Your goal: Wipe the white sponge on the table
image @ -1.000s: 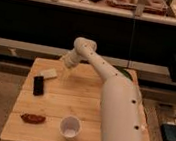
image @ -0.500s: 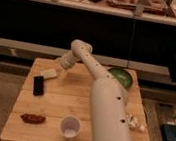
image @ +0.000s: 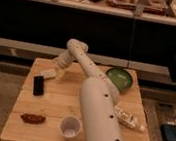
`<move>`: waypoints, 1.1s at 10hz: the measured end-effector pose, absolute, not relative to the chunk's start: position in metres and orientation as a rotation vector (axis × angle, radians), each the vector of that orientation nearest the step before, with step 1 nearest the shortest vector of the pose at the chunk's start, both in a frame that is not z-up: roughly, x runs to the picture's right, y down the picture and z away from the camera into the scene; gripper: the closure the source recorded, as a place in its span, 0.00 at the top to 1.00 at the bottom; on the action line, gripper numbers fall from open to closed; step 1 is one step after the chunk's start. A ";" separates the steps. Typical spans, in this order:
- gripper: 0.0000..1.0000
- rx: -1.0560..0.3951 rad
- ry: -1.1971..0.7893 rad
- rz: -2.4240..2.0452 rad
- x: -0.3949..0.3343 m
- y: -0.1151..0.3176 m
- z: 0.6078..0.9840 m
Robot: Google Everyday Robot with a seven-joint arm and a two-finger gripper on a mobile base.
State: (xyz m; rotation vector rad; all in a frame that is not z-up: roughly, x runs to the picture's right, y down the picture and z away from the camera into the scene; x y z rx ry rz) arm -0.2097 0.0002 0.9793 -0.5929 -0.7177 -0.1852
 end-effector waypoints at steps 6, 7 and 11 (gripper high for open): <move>0.80 -0.629 -0.645 -0.289 -0.222 0.000 0.983; 0.80 -0.632 -0.634 -0.307 -0.227 0.001 0.983; 0.80 -0.656 -0.572 -0.386 -0.236 0.009 0.984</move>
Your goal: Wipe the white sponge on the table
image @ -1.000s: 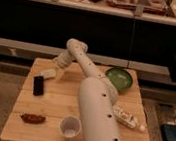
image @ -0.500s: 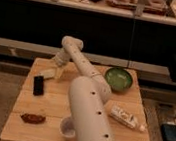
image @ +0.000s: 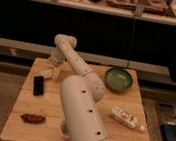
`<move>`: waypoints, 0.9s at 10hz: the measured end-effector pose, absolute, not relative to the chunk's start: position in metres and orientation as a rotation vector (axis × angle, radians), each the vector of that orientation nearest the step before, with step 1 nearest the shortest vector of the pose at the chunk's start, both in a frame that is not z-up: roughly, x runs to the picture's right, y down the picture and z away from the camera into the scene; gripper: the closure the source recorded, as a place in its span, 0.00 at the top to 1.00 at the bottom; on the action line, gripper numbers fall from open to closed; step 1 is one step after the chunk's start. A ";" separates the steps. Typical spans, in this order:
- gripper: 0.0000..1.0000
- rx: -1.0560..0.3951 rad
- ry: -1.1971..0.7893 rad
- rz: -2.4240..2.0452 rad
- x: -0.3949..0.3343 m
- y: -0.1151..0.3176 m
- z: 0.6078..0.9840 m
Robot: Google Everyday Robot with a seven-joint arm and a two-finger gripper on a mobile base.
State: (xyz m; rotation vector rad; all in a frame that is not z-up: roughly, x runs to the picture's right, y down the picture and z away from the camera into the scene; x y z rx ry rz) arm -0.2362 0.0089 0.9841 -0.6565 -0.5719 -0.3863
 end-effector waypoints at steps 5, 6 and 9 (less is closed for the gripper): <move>0.58 -0.689 -0.520 -0.424 -0.238 0.020 0.987; 0.50 -0.695 -0.523 -0.425 -0.240 0.022 0.987; 0.48 -0.711 -0.539 -0.432 -0.243 0.025 0.984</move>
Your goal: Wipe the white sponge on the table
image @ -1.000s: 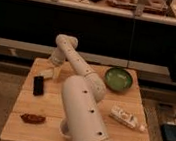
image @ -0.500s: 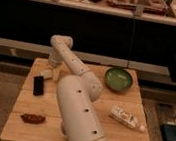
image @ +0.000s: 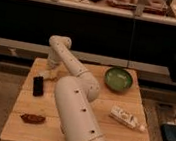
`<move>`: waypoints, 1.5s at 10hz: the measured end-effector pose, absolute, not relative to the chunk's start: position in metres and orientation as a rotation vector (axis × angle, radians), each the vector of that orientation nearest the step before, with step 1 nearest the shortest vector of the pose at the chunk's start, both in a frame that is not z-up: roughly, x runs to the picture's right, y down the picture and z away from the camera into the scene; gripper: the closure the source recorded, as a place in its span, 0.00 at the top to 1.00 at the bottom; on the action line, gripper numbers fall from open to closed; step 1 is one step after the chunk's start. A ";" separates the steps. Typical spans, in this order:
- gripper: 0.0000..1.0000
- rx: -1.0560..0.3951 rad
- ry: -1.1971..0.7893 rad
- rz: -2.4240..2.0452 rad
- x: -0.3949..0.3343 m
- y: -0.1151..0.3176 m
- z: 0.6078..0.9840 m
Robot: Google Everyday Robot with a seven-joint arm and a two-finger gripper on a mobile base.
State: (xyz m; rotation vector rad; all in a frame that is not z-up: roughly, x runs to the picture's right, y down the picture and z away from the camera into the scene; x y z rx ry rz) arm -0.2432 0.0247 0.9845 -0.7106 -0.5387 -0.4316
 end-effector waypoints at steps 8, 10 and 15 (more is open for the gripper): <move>0.48 -0.734 -0.436 -0.499 -0.128 -0.009 0.931; 0.48 -0.733 -0.411 -0.523 -0.112 0.001 0.913; 0.41 -0.764 -0.419 -0.553 -0.085 0.048 0.868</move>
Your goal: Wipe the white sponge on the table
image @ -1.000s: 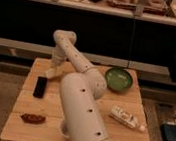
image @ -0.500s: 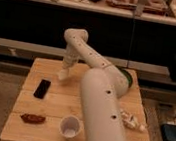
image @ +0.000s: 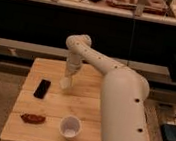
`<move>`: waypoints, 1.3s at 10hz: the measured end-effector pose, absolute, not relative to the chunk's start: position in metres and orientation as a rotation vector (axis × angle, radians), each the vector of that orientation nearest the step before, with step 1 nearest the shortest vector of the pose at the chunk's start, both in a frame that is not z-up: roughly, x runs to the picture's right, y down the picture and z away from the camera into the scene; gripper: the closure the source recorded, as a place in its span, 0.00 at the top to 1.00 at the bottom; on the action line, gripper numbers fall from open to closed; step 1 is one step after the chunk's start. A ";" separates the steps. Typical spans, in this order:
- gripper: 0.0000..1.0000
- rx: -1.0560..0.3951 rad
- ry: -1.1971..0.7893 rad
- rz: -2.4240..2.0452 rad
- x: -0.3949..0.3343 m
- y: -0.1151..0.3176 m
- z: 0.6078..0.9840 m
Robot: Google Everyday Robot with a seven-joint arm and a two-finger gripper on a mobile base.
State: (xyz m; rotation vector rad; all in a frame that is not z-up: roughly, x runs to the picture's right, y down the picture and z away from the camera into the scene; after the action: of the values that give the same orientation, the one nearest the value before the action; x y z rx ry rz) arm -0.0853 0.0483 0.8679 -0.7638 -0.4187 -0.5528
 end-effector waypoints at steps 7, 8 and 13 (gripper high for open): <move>0.41 -0.760 -0.455 -0.499 -0.091 0.070 0.884; 0.41 -0.755 -0.471 -0.462 -0.091 0.082 0.896; 0.41 -0.734 -0.457 -0.396 -0.039 0.119 0.894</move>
State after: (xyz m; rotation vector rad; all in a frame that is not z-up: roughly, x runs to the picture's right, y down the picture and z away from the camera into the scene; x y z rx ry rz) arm -0.0388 0.1193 0.8942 -0.7343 -0.4570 -0.3963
